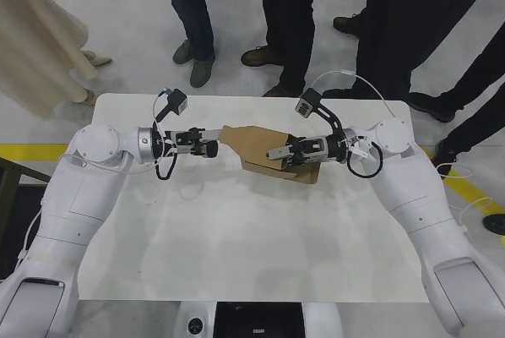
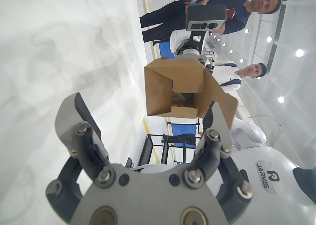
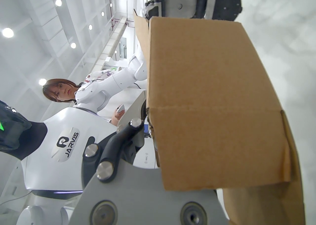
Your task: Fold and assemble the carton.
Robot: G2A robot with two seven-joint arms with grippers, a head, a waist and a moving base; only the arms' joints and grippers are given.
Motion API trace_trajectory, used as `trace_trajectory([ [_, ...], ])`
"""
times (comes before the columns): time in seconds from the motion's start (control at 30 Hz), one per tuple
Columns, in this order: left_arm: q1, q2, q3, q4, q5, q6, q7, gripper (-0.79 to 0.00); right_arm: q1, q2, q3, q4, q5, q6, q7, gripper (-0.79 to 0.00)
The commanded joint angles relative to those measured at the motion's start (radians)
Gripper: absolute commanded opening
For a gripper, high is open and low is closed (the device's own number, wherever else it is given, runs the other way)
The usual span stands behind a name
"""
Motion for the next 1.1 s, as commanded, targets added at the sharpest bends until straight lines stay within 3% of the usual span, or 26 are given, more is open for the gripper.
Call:
trace_trajectory([
  [0.0,0.006,0.003,-0.011,-0.013,-0.001,-0.002,0.001,0.0,-0.001,0.002,0.0,0.004,-0.018,0.006,-0.006,-0.785],
  [0.3,0.012,0.006,-0.003,-0.086,0.036,-0.01,0.008,0.0,-0.004,0.006,-0.004,-0.002,-0.068,0.032,-0.033,-0.785],
  [0.57,-0.005,0.006,0.018,-0.039,0.093,0.063,0.025,0.0,-0.005,0.005,-0.003,-0.032,-0.055,0.032,-0.027,-0.785],
  [1.07,0.006,0.002,0.035,-0.012,0.038,0.097,-0.004,0.0,0.009,-0.008,-0.02,-0.069,0.014,0.013,-0.001,-0.785],
])
